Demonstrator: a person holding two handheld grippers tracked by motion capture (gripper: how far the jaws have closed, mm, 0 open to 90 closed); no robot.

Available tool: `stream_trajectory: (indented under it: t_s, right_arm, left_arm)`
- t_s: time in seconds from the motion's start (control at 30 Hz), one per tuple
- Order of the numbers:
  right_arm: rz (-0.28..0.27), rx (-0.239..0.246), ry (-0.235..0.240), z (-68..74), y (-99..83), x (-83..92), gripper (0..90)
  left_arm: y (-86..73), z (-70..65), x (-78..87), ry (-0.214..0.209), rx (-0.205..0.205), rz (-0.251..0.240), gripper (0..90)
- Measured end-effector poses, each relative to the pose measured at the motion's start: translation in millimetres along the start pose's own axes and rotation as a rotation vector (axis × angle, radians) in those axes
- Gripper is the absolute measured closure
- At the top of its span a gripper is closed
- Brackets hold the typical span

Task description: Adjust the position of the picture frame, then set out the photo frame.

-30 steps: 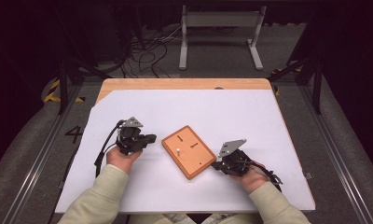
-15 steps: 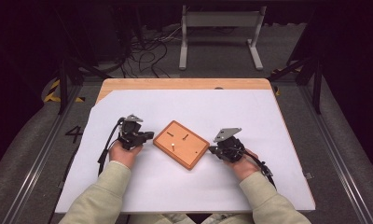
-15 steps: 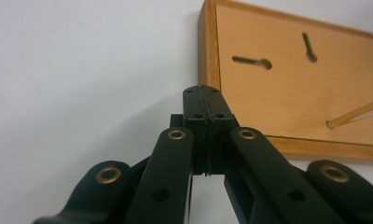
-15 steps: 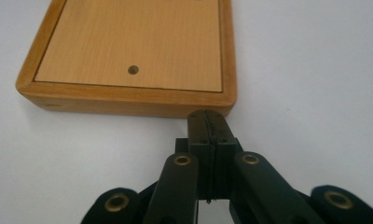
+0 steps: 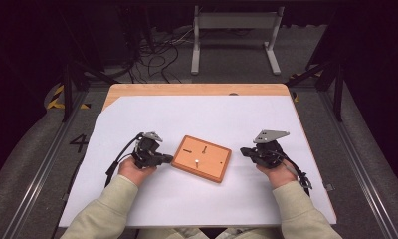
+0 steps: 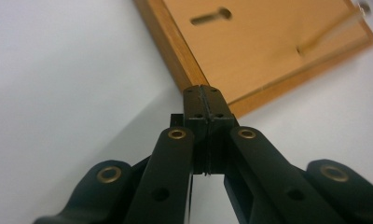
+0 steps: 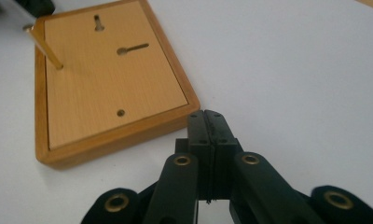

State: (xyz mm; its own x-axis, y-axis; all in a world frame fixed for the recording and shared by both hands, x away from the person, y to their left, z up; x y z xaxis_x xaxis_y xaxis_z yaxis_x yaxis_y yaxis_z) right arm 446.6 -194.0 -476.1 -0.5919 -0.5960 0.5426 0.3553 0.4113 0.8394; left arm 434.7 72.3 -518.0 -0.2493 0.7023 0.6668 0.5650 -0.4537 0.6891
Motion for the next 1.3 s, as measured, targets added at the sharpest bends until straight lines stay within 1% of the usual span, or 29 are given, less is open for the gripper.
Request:
stream_trajectory:
  t_s: [0.03,0.07,0.13,0.2,0.23,0.3,0.33,0.4,0.43,0.47,0.53,0.6,0.67,0.7,0.73,0.77,0.8,0.87,0.9,0.93,0.97,1.07,1.1,1.13,1.2,1.23,1.3]
  right_arm:
    - [-0.003,-0.001,-0.004,-1.3,0.1,1.5,90.0]
    - [-0.003,-0.001,-0.004,-1.3,0.1,1.5,90.0]
    - [-0.01,-0.005,-0.009,-3.7,0.2,5.1,90.0]
    - [-0.017,-0.008,-0.009,-4.6,0.7,7.3,90.0]
    - [-0.021,-0.009,-0.01,-5.0,1.1,8.0,90.0]
    - [-0.022,-0.006,-0.005,-4.8,1.5,8.6,90.0]
    - [-0.022,-0.004,-0.003,-4.2,1.7,8.6,90.0]
    - [-0.023,0.001,0.0,-3.6,2.1,8.8,90.0]
    - [-0.027,0.003,0.004,-3.3,2.7,9.2,90.0]
    - [-0.03,0.006,0.005,-3.1,3.2,9.7,90.0]
    - [-0.036,0.012,0.012,-1.7,4.4,11.4,90.0]
    - [-0.049,0.025,0.023,1.1,6.7,13.6,90.0]
    - [-0.058,0.04,0.031,4.6,9.4,15.8,89.1]
    - [-0.061,0.045,0.038,6.6,10.6,16.6,88.3]
    - [-0.066,0.053,0.044,8.3,11.7,17.1,87.5]
    - [-0.066,0.053,0.044,8.3,11.7,17.1,87.5]
    - [-0.065,0.06,0.052,11.0,12.9,17.6,86.7]
    - [-0.066,0.071,0.071,15.6,14.4,17.3,84.7]
    - [-0.066,0.071,0.071,15.6,14.4,17.3,84.7]
    - [-0.065,0.079,0.081,18.4,15.3,17.0,83.6]
    - [-0.065,0.089,0.091,21.5,16.4,16.7,82.0]
    - [-0.073,0.106,0.118,29.8,20.6,15.7,76.3]
    - [-0.075,0.107,0.13,33.5,22.0,15.3,73.7]
    - [-0.077,0.113,0.14,36.7,23.1,14.7,72.3]
    - [-0.08,0.135,0.156,43.6,25.2,13.0,68.1]
    - [-0.08,0.135,0.156,43.6,25.2,13.0,68.1]
    - [-0.078,0.149,0.174,49.9,26.7,10.2,65.3]
  left_arm:
    - [-1.0,-8.0,-2.2,-0.013,-0.023,0.014,89.8]
    - [-1.0,-8.0,-2.2,-0.013,-0.023,0.014,89.8]
    - [-1.6,-19.8,-6.2,-0.042,-0.044,0.026,89.8]
    - [-1.4,-28.0,-9.5,-0.06,-0.065,0.033,89.8]
    - [-0.9,-33.6,-11.6,-0.081,-0.071,0.032,89.8]
    - [-0.2,-39.8,-14.6,-0.097,-0.099,0.032,89.7]
    - [-0.2,-42.5,-15.9,-0.109,-0.106,0.032,89.7]
    - [0.0,-46.2,-18.3,-0.139,-0.109,0.026,89.6]
    - [0.0,-46.5,-18.5,-0.145,-0.108,0.025,89.5]
    - [0.0,-45.9,-18.3,-0.144,-0.11,0.025,89.3]
    - [0.3,-43.3,-17.9,-0.12,-0.112,0.026,84.8]
    - [3.2,-39.2,-14.6,-0.08,-0.125,0.007,83.3]
    - [8.1,-35.4,-8.6,-0.049,-0.122,-0.026,79.3]
    - [10.5,-32.9,-5.4,-0.035,-0.126,-0.043,77.6]
    - [10.5,-32.9,-5.4,-0.035,-0.126,-0.043,75.7]
    - [13.7,-29.7,-1.1,-0.017,-0.11,-0.066,75.7]
    - [16.1,-26.3,2.2,-0.007,-0.103,-0.082,72.9]
    - [19.7,-21.7,7.0,0.01,-0.07,-0.114,67.9]
    - [19.7,-21.7,7.0,0.01,-0.07,-0.114,63.2]
    - [22.3,-19.1,9.8,0.014,-0.055,-0.135,63.2]
    - [24.3,-17.1,12.7,0.013,-0.048,-0.152,60.2]
    - [27.6,-12.4,18.5,0.015,-0.037,-0.182,57.1]
    - [27.9,-11.6,19.9,0.02,-0.031,-0.185,56.2]
    - [28.7,-9.8,21.0,0.028,-0.039,-0.191,55.8]
    - [29.0,-9.4,21.7,0.031,-0.036,-0.191,54.7]
    - [29.8,-8.6,22.2,0.035,-0.035,-0.195,54.7]
    - [30.2,-6.5,23.0,0.042,-0.038,-0.197,53.7]
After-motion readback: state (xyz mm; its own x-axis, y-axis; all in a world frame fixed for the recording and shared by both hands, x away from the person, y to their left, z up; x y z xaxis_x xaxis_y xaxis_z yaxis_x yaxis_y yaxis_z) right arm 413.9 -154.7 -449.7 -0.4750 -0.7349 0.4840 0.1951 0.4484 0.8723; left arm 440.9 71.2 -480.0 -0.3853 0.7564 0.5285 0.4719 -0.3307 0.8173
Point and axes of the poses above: each handheld gripper's, and its own axes: x roughly backward along the jaws, y roughly out of its top, z roughly to its left, the point moved 10 cm from there along -x, roughly forward along the jaws, and after that the axes turned 8 degrees about -z, right-handed, at the moved point
